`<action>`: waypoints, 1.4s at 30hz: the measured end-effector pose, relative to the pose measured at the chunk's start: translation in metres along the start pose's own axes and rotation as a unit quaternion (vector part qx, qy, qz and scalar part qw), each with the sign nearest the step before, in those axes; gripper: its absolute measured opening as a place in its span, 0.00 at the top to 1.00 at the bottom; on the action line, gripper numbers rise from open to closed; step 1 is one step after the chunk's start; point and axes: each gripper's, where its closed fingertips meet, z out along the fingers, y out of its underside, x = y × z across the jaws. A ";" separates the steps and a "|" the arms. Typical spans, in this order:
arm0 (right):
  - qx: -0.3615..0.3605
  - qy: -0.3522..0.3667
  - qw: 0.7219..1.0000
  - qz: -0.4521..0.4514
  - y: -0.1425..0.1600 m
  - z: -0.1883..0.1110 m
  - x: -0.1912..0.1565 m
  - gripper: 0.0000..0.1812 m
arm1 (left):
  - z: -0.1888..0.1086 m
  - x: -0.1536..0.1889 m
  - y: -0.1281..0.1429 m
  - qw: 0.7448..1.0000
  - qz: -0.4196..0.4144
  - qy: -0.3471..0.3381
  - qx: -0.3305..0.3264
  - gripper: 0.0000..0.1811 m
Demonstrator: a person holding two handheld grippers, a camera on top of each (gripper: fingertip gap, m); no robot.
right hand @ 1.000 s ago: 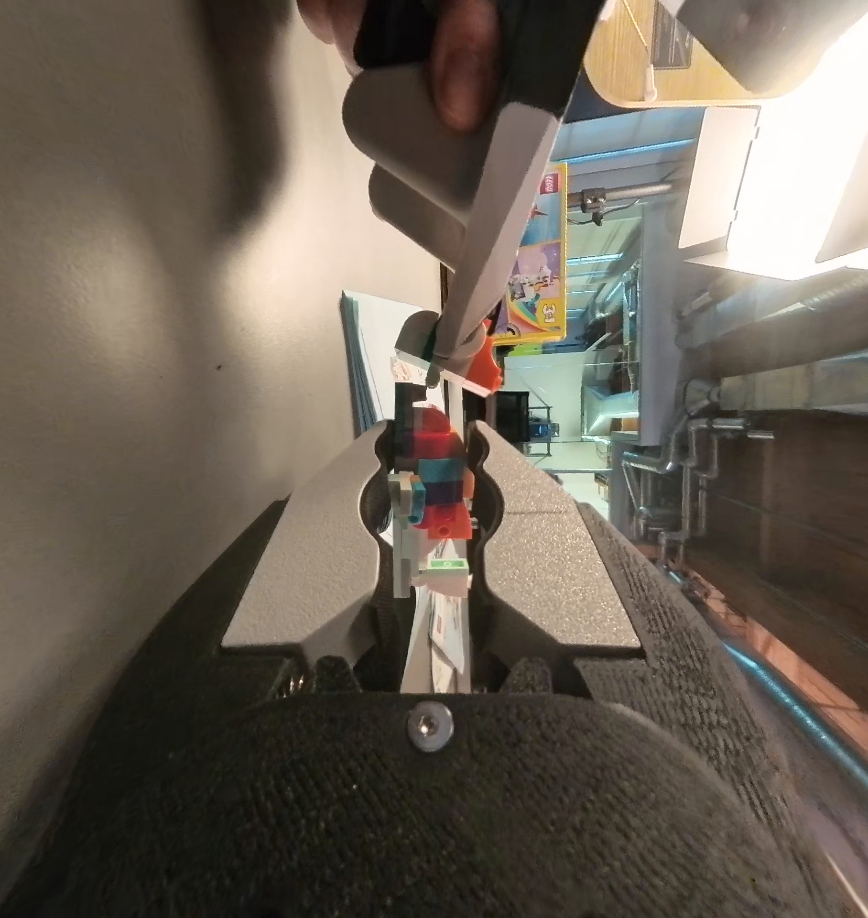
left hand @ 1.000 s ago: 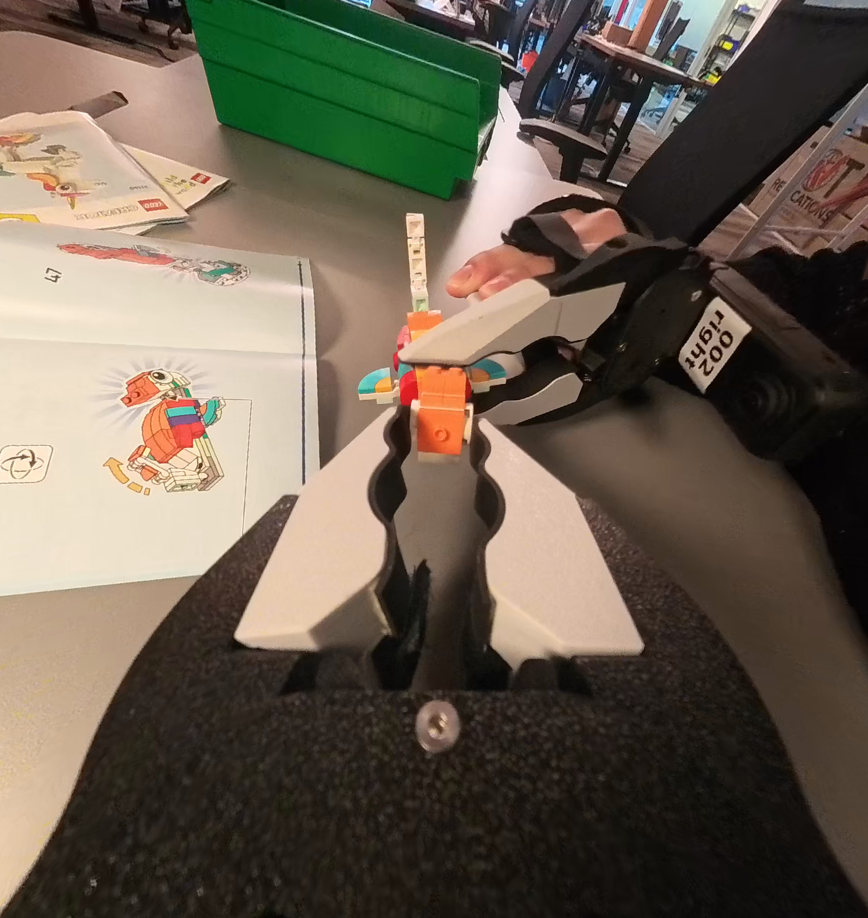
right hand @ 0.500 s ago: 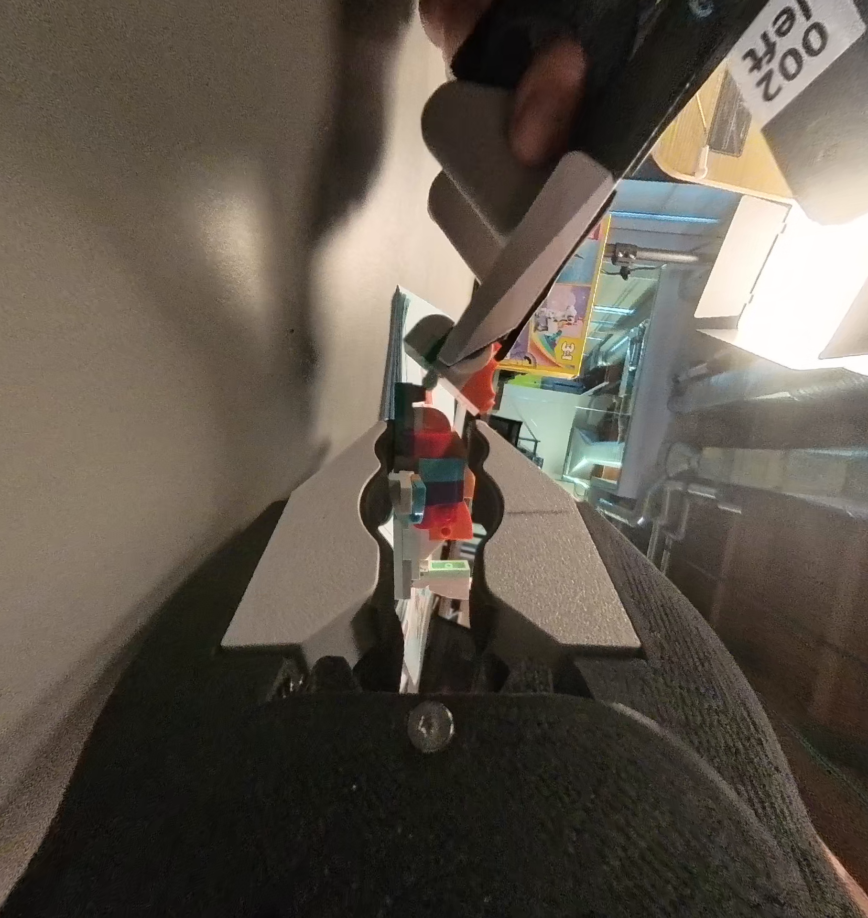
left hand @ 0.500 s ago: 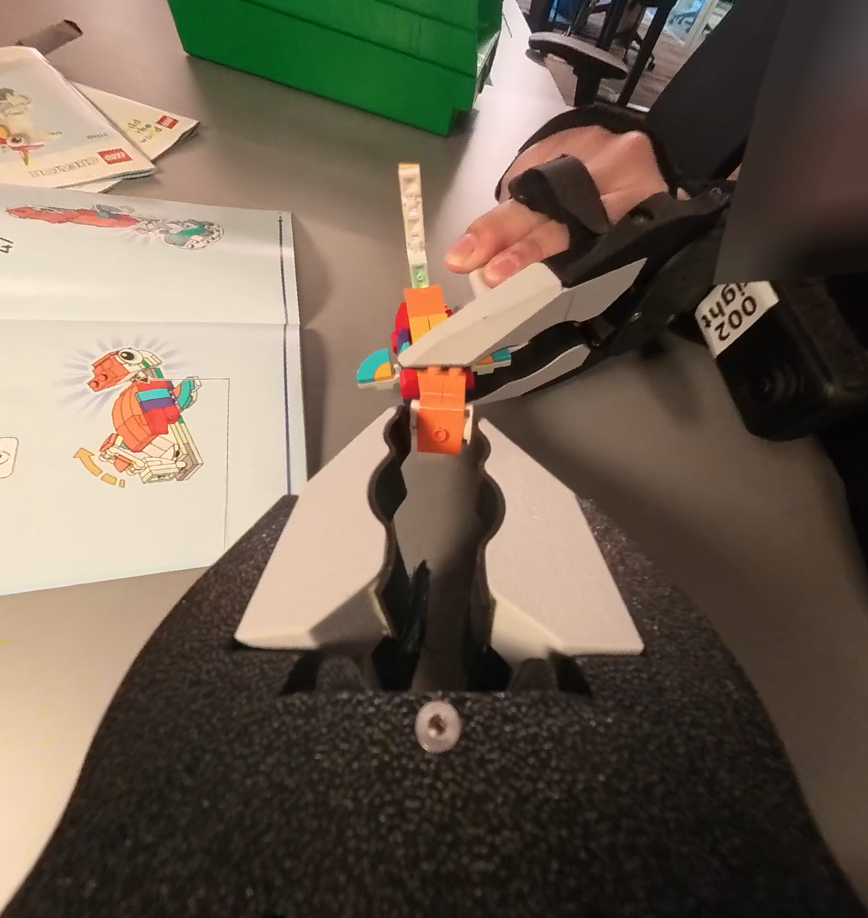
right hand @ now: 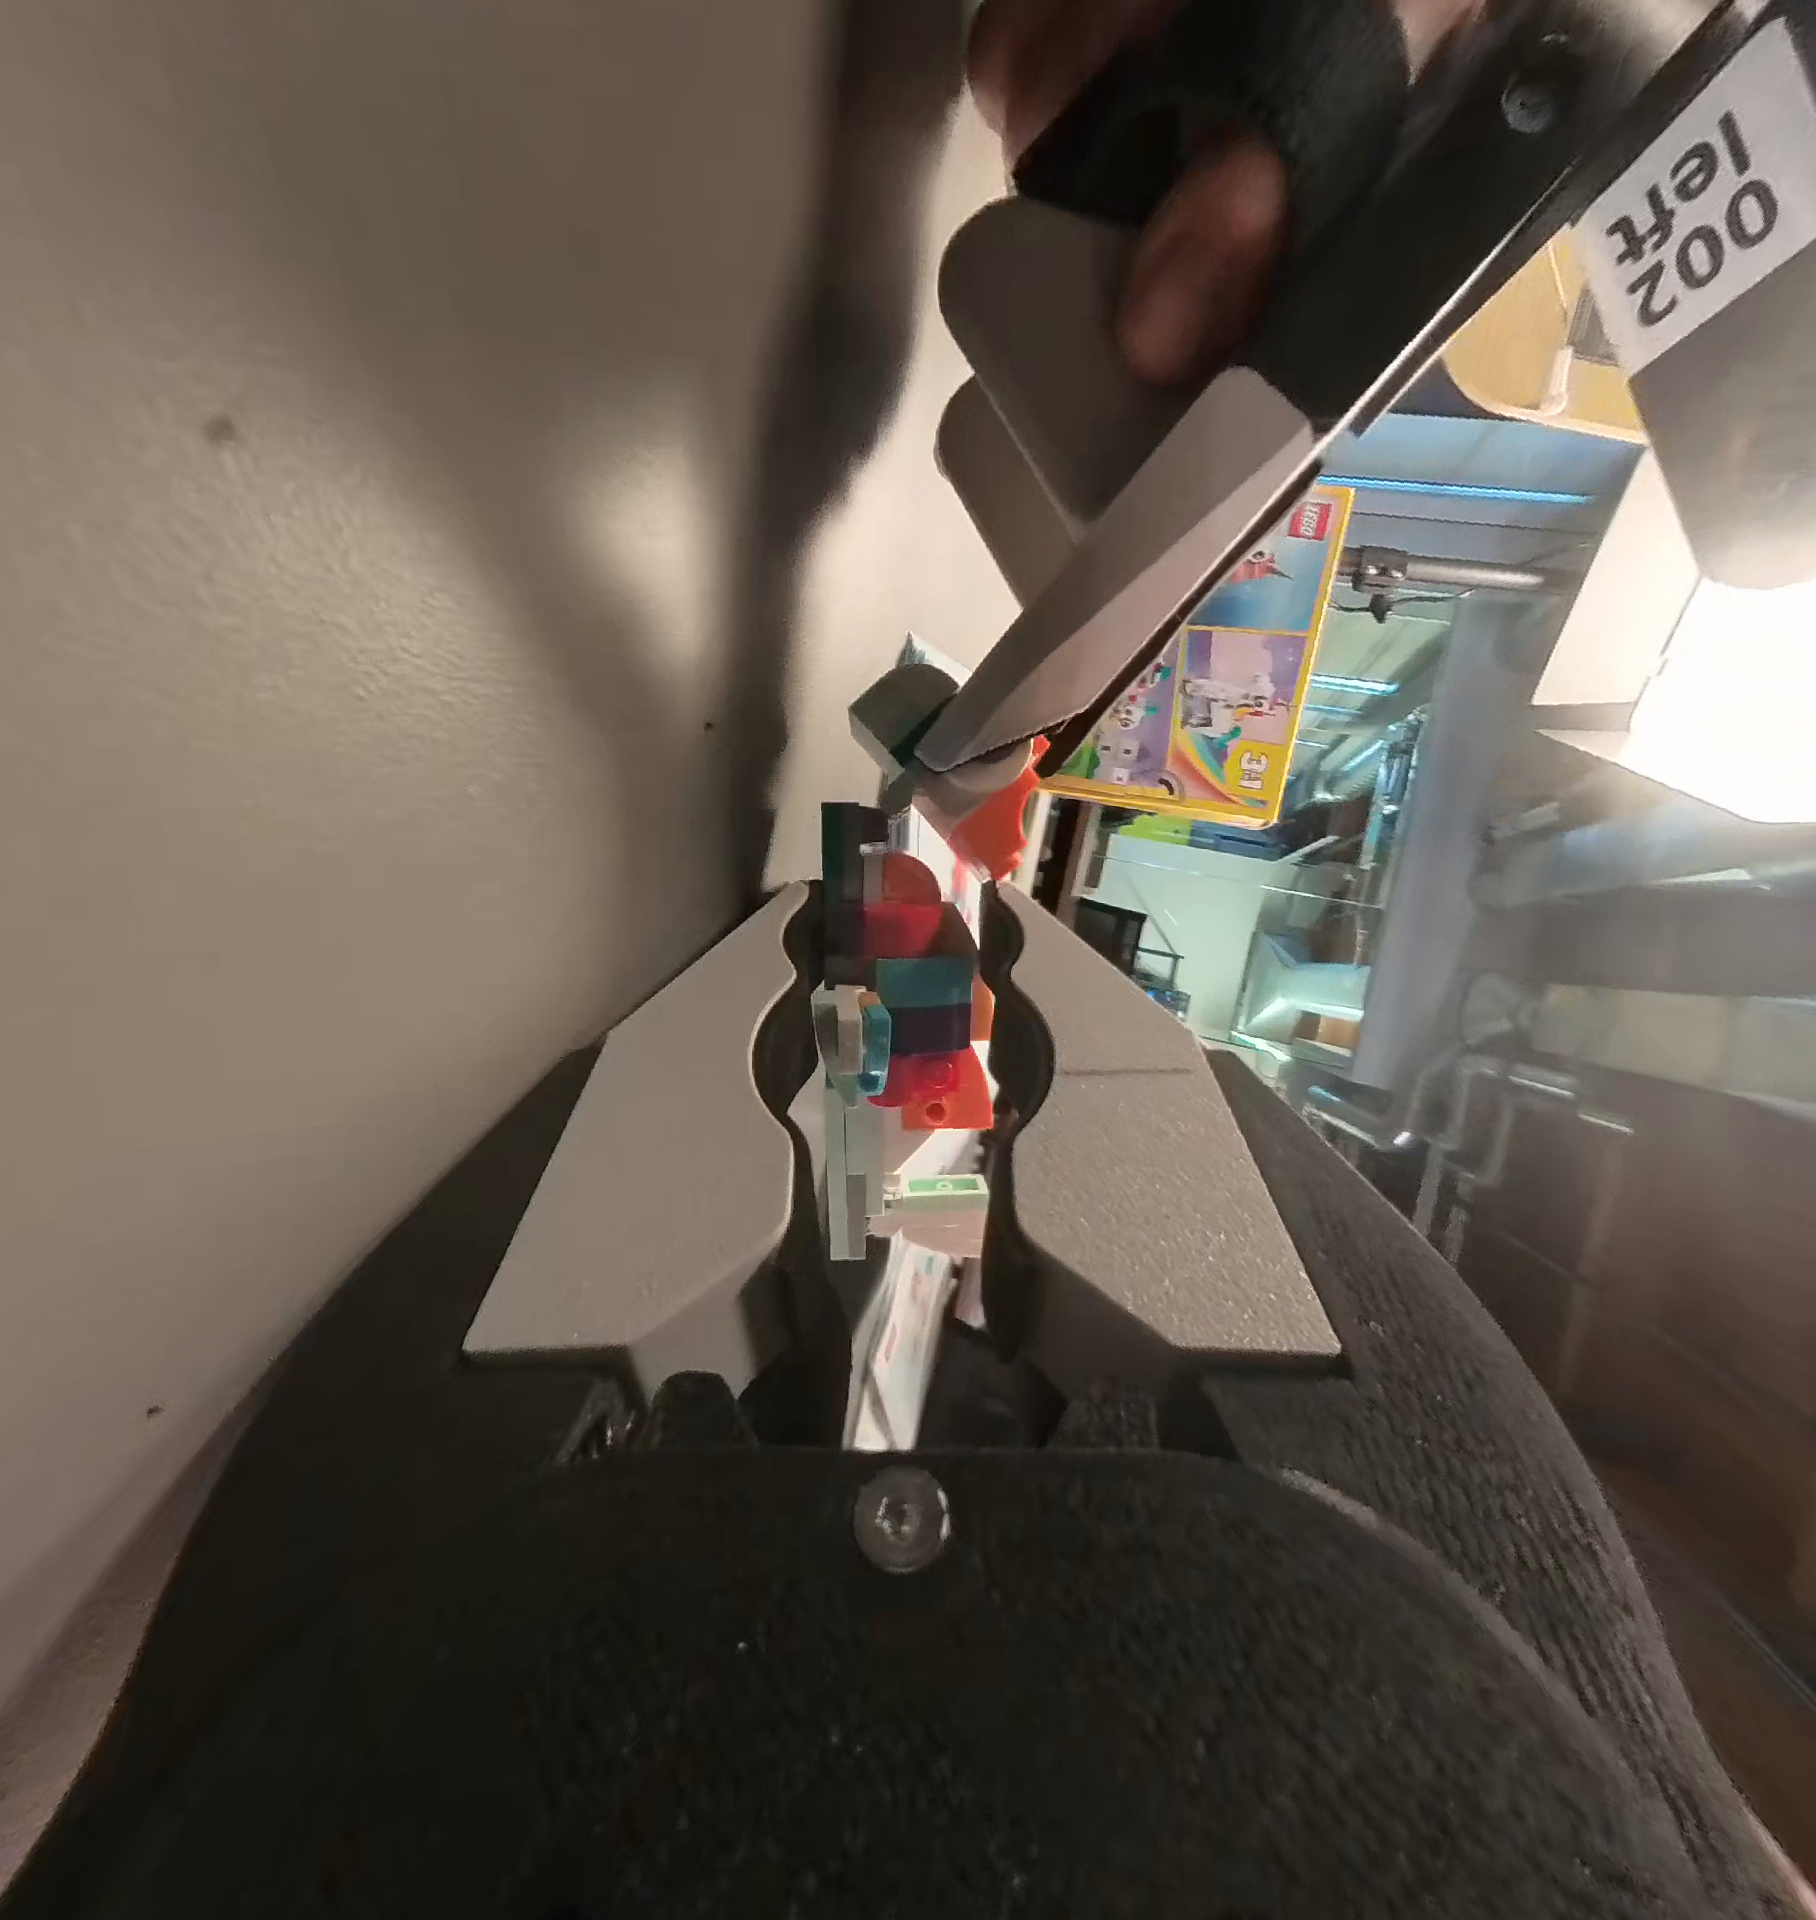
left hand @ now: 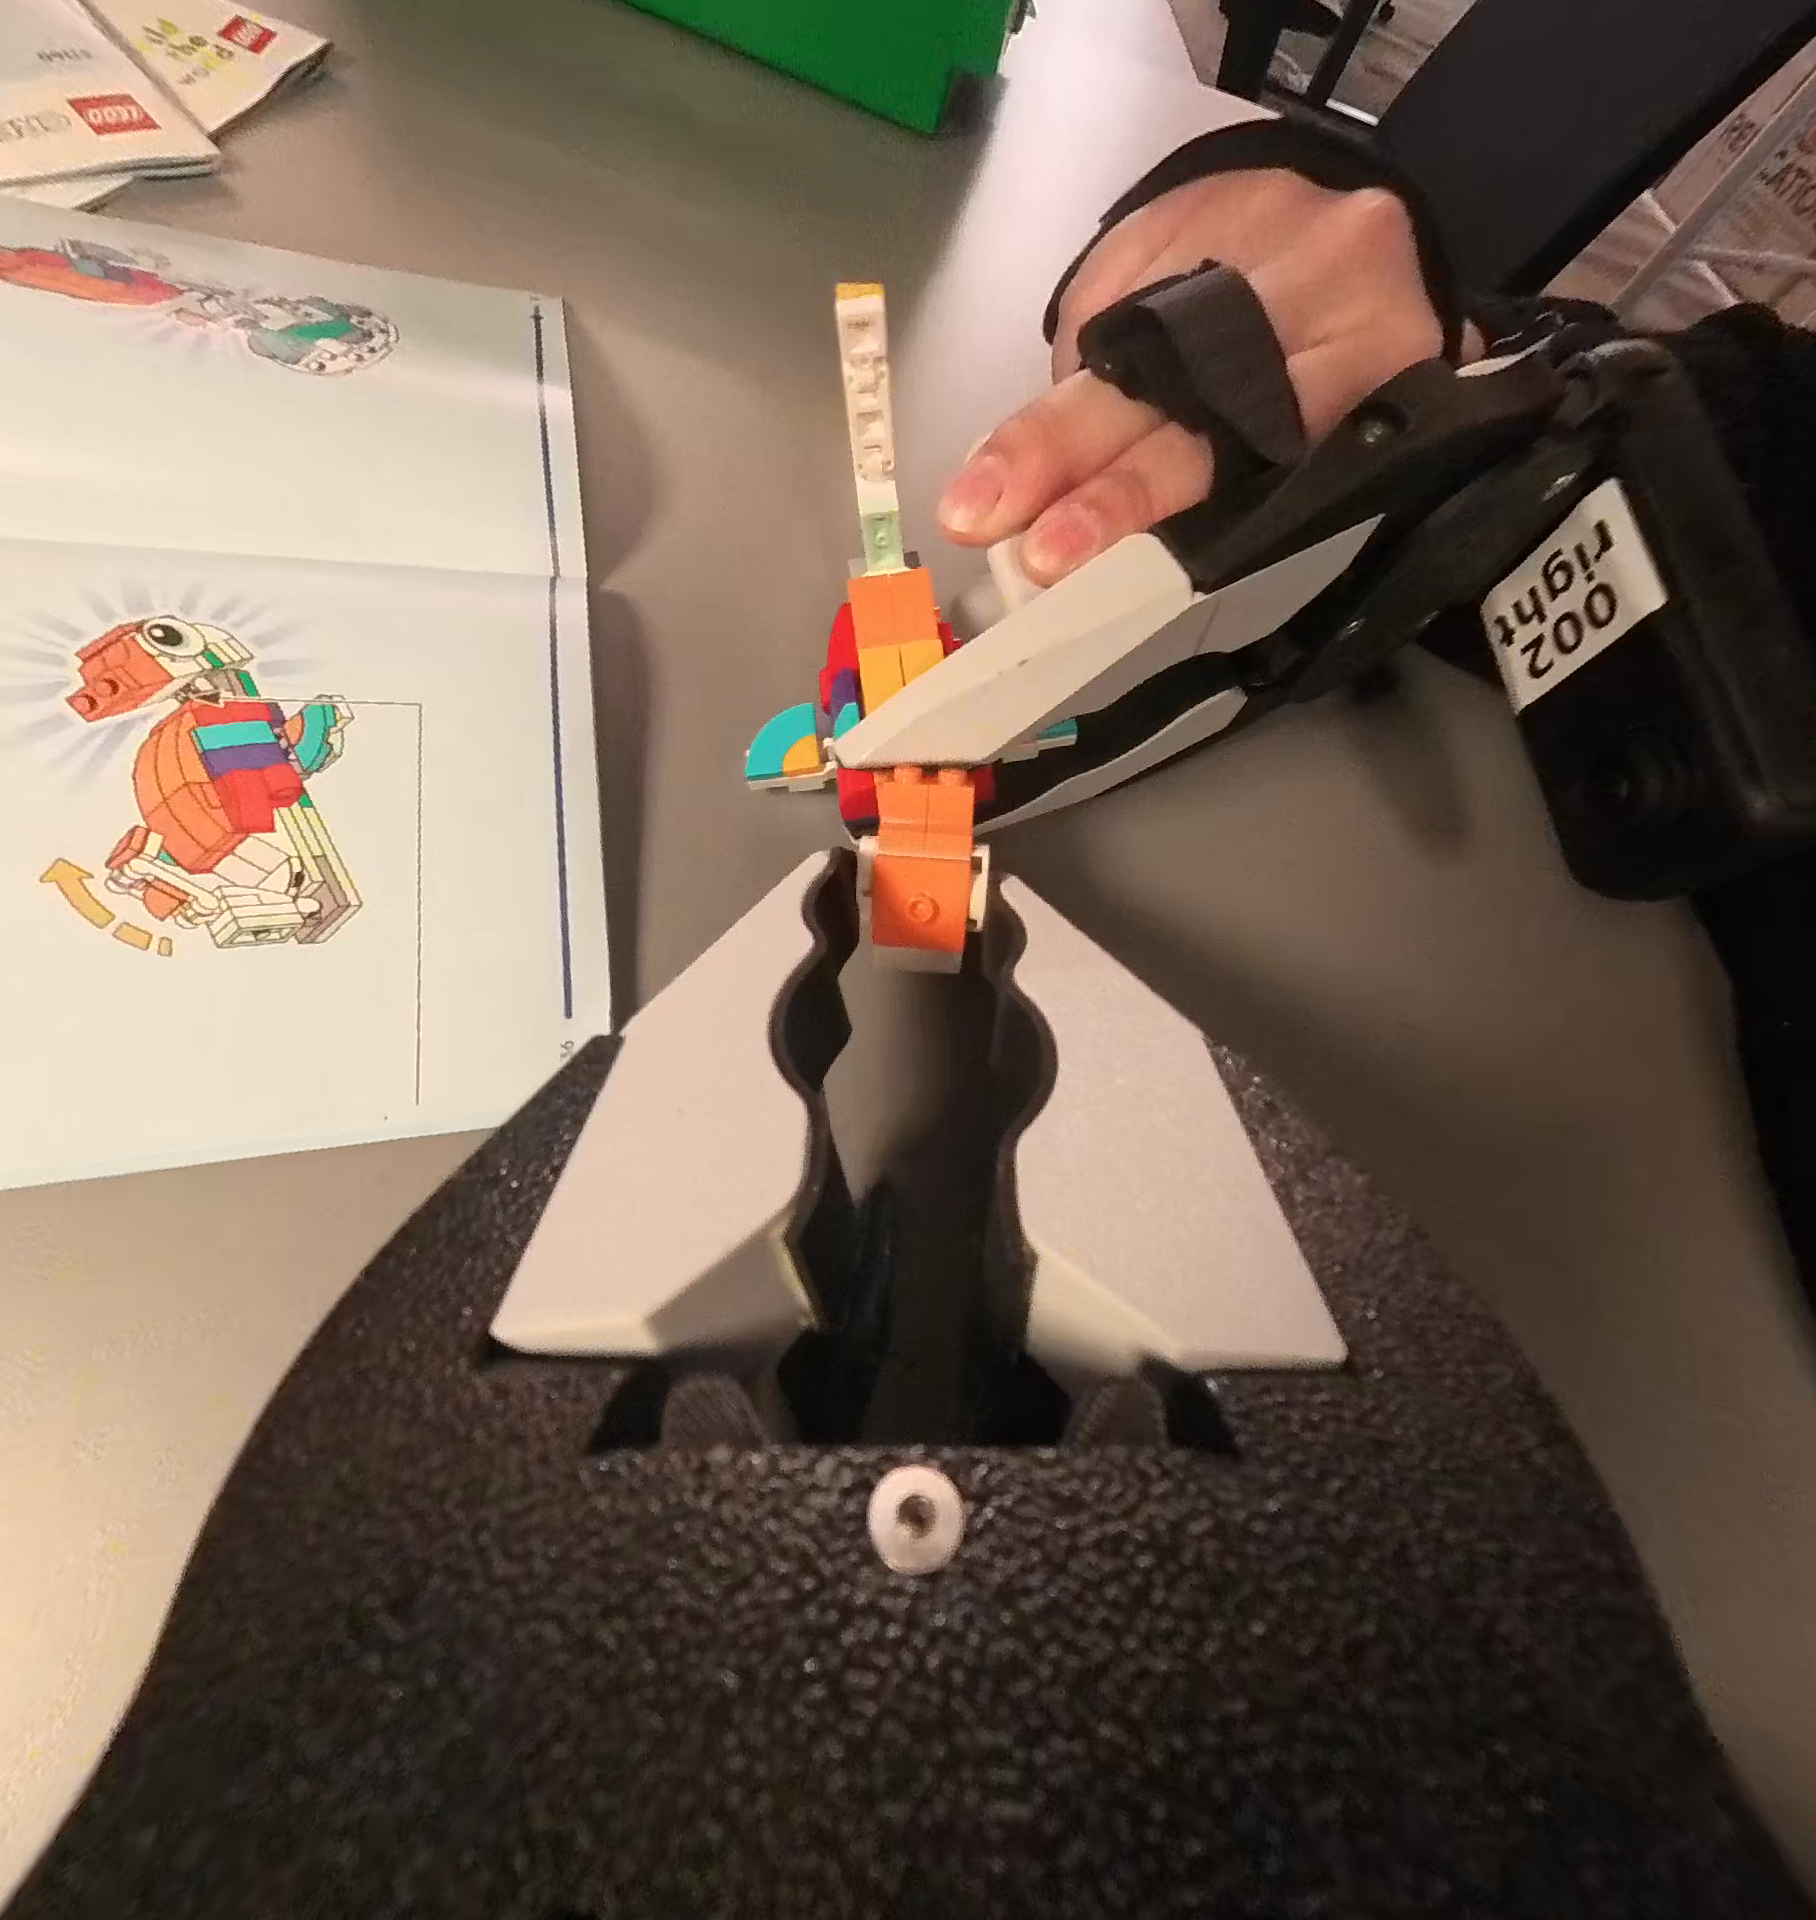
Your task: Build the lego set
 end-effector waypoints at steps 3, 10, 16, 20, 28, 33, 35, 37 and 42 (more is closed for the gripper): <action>-0.001 -0.003 1.000 0.002 0.000 0.000 0.000 0.85 | 0.000 -0.001 0.000 1.000 -0.006 -0.001 0.000 0.88; -0.001 -0.005 1.000 0.003 0.001 0.000 0.001 0.84 | 0.001 -0.001 -0.002 1.000 -0.011 -0.002 0.006 0.88; 0.005 -0.003 1.000 0.011 0.001 -0.002 0.003 0.85 | -0.001 0.001 -0.005 1.000 -0.019 0.010 0.018 0.88; 0.009 -0.004 1.000 0.015 0.000 -0.003 0.004 0.85 | -0.001 0.002 -0.006 0.999 -0.026 0.019 0.021 0.88; 0.018 -0.006 1.000 0.017 -0.002 -0.005 0.005 0.85 | -0.002 0.006 -0.007 0.998 -0.039 0.036 0.026 0.88; 0.022 -0.013 0.999 0.021 -0.003 -0.005 0.002 0.85 | -0.001 0.007 -0.005 0.998 -0.041 0.041 0.018 0.88; 0.020 -0.017 0.999 0.023 -0.003 -0.005 0.001 0.85 | 0.000 0.007 -0.003 0.999 -0.037 0.035 0.013 0.88; 0.019 -0.019 0.999 0.029 -0.002 -0.005 0.001 0.85 | 0.000 0.006 -0.004 0.999 -0.036 0.031 0.015 0.88; 0.016 -0.022 0.998 0.057 -0.001 -0.004 0.001 0.85 | 0.000 0.005 -0.006 0.999 -0.040 0.026 0.020 0.88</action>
